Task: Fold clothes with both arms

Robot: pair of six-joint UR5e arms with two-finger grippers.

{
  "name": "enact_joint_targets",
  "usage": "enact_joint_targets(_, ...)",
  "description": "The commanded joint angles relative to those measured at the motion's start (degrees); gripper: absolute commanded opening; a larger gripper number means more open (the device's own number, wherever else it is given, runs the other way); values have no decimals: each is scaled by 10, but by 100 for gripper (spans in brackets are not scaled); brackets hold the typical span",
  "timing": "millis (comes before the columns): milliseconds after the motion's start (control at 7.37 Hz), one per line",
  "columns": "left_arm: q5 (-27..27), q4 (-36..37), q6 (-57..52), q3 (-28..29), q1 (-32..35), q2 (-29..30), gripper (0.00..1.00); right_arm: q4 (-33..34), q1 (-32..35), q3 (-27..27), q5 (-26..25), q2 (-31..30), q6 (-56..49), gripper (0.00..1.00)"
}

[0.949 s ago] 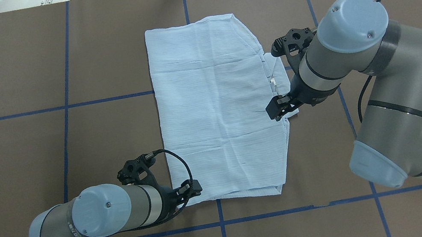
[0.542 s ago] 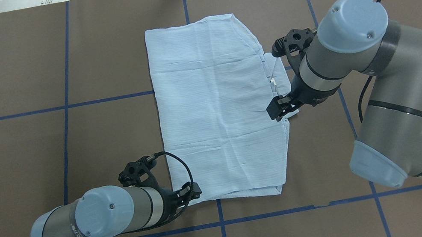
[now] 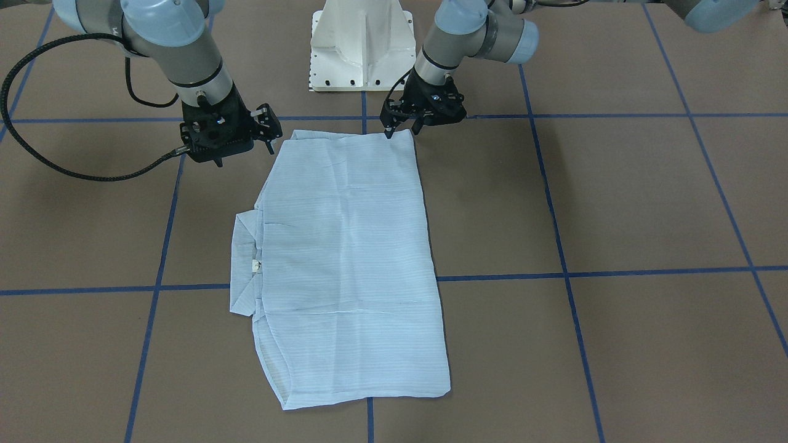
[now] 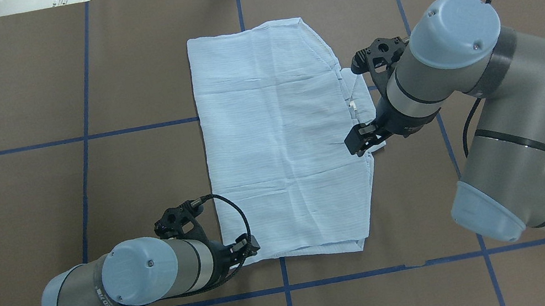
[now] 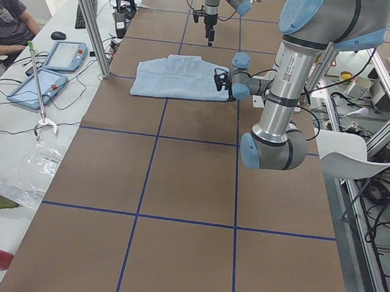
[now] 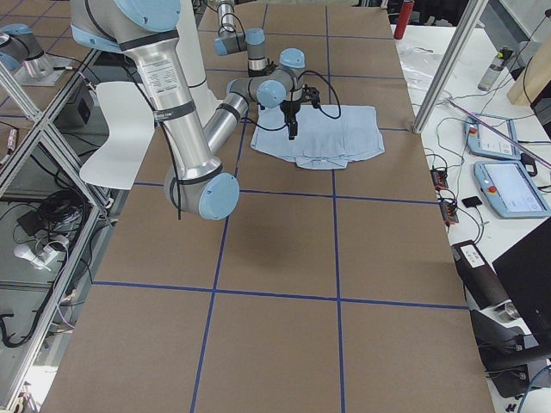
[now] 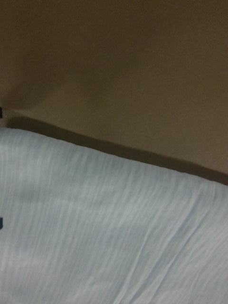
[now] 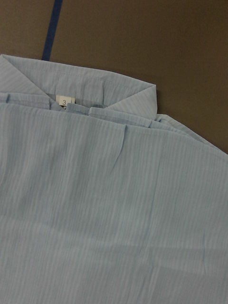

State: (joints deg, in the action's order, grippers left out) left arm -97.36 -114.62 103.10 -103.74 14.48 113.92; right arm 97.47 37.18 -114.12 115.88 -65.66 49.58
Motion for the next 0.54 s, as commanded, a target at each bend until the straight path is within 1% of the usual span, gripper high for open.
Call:
enact_joint_targets(0,1,0,0,5,-1,1,74,0,0,0,0,0,0,100)
enact_joint_targets(271,1,0,0,6,1,1,71,0,0,0,0,0,0,100)
enact_joint_targets(407,1,0,0,5,1,2,66,0,0,0,0,0,0,100)
